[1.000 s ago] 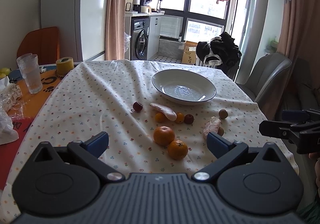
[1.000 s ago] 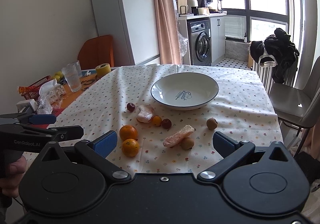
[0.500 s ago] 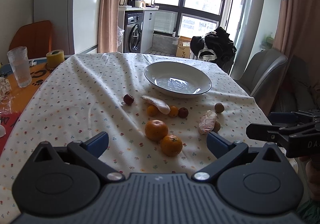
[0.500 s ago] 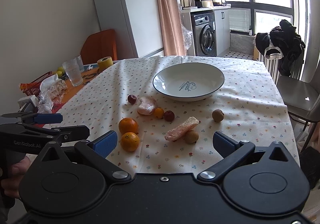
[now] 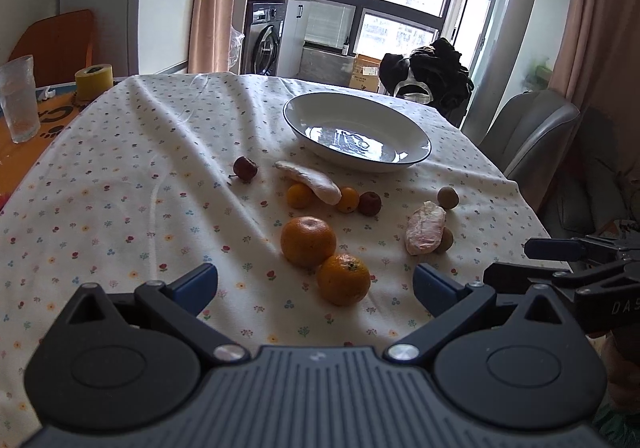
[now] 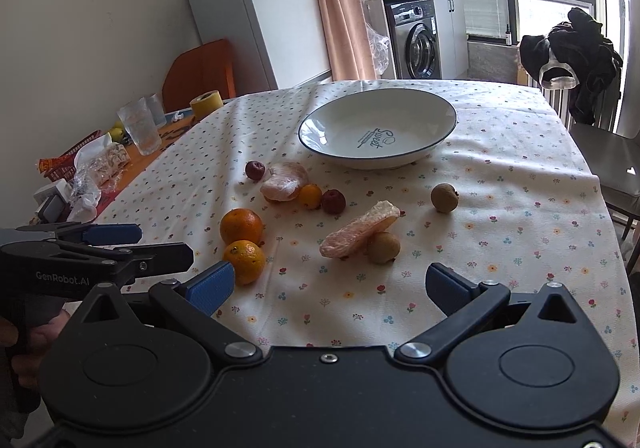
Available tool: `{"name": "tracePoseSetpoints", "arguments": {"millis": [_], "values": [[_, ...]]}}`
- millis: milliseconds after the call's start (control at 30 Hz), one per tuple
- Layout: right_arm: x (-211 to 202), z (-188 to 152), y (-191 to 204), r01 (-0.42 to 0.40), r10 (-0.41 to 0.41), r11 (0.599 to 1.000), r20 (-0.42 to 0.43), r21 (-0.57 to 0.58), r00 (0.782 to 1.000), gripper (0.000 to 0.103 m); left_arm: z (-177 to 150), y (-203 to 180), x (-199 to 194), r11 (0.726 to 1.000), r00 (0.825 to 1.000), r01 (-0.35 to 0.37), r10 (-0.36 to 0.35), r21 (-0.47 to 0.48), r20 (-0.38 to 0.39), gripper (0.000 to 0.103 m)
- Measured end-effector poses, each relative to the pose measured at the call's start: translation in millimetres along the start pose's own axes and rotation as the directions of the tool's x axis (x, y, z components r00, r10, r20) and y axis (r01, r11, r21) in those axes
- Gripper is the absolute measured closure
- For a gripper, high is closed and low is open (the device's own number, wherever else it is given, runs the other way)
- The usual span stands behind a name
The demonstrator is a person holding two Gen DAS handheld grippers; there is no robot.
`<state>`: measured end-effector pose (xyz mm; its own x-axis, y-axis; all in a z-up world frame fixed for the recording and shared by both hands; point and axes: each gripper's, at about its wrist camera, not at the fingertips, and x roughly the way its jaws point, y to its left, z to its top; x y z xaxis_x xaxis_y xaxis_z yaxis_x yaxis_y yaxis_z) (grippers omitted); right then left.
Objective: Organize fruits
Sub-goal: 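Move the left tool to the large mandarin while the right tool approaches a brown round fruit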
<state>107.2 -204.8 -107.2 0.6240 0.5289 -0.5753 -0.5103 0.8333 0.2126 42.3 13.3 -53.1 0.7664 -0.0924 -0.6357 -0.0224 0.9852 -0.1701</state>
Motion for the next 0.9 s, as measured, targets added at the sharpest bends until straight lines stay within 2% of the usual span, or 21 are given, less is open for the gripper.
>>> {"name": "tracePoseSetpoints", "arguments": {"millis": [200, 300, 367, 533, 767, 900], "values": [[15, -3, -10, -0.008, 0.009, 1.0, -0.018, 0.021, 1.0, 0.0, -2, 1, 15, 1.0, 0.999, 0.027, -0.027, -0.009, -0.022, 0.003], [21, -5, -17, -0.022, 0.023, 0.999, -0.027, 0.035, 0.999, 0.001, -2, -3, 21, 0.999, 0.999, 0.036, -0.036, -0.001, -0.026, 0.009], [25, -6, -20, -0.021, 0.022, 0.999, -0.031, 0.042, 0.999, 0.002, -3, -4, 27, 0.999, 0.998, 0.042, -0.042, -0.005, -0.038, 0.018], [32, -8, -26, -0.031, 0.032, 0.999, -0.036, 0.029, 0.999, 0.012, -5, -6, 42, 0.998, 0.995, 0.058, -0.059, -0.013, -0.074, 0.038], [41, -6, -28, -0.017, 0.015, 0.999, -0.043, -0.029, 0.999, 0.029, -6, -9, 54, 0.998, 0.994, 0.056, -0.057, -0.013, -0.092, 0.052], [46, -5, -31, -0.013, 0.011, 0.999, -0.05, -0.038, 0.999, 0.039, -4, -8, 57, 0.998, 0.995, 0.052, -0.054, -0.022, -0.088, 0.056]]}}
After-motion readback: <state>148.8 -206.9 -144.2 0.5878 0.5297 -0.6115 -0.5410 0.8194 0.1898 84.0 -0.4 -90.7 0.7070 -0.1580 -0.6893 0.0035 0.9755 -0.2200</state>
